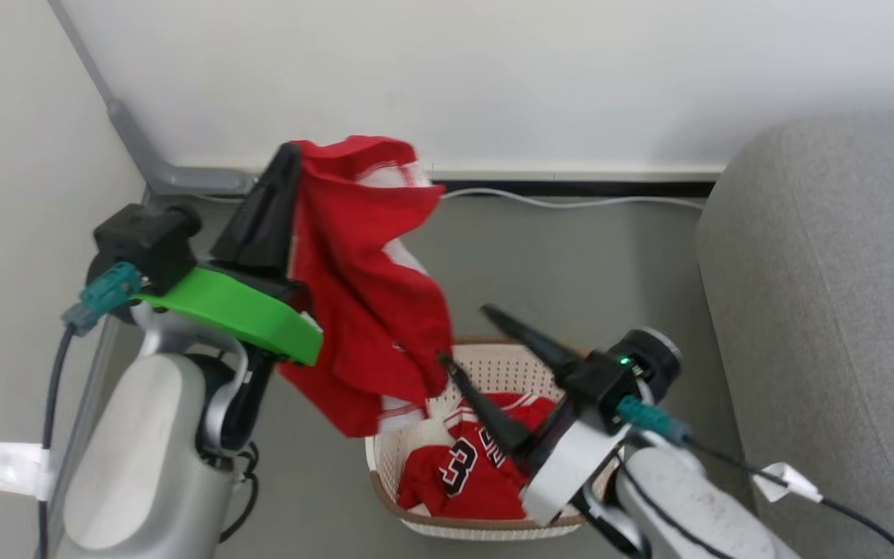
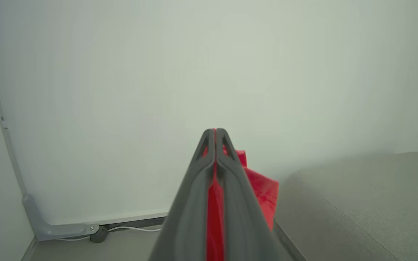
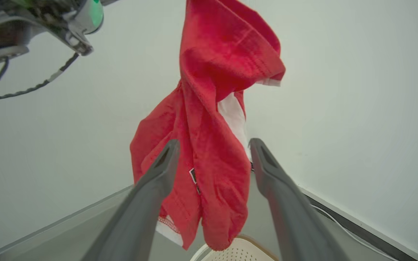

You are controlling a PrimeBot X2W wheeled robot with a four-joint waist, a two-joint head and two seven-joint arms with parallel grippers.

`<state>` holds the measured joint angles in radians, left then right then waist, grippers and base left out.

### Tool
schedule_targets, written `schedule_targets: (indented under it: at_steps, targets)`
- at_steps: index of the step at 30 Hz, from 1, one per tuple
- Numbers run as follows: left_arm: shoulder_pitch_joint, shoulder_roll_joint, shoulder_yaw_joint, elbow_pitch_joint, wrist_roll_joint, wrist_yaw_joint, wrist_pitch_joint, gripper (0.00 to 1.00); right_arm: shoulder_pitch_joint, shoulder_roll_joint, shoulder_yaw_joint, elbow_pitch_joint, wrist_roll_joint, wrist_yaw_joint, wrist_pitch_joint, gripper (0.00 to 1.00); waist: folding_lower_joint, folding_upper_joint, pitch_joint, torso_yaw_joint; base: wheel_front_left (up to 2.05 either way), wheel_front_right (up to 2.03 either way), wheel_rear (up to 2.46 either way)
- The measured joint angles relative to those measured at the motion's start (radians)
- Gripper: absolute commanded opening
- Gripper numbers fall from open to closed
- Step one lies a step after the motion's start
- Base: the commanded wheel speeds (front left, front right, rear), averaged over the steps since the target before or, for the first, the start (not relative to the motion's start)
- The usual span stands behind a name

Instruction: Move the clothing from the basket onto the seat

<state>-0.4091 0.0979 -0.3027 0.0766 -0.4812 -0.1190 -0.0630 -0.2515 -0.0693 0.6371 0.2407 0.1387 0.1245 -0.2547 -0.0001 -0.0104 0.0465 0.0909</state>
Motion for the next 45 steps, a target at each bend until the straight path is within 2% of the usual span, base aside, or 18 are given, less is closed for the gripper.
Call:
schedule_targets:
  at_steps: [4, 7, 16, 45]
  targets:
    - [0.001, -0.021, -0.044, -0.070, -0.013, -0.001, 0.033, 0.00, 0.000, 0.003, 0.100, -0.003, 0.027, 0.000, 0.000, 1.00, 0.0000, 0.0000, -0.049, 0.009, 0.00, 0.00, 0.00]
    - [0.009, -0.026, -0.075, -0.127, -0.020, -0.001, 0.060, 0.00, -0.011, 0.004, 0.127, -0.008, 0.030, 0.000, 0.000, 1.00, 0.0000, 0.0000, -0.077, 0.016, 0.00, 0.00, 0.00]
    - [0.047, -0.032, -0.111, -0.230, -0.051, 0.007, 0.130, 0.00, -0.060, 0.002, 0.125, -0.026, 0.031, 0.000, 0.000, 1.00, 0.0000, 0.0000, -0.112, 0.031, 0.00, 0.00, 0.00]
    - [0.121, -0.010, -0.085, -0.424, -0.049, 0.115, 0.249, 0.00, -0.089, -0.014, 0.116, -0.035, 0.041, -0.001, 0.000, 1.00, 0.0001, 0.0000, -0.103, -0.026, 0.00, 0.00, 0.00]
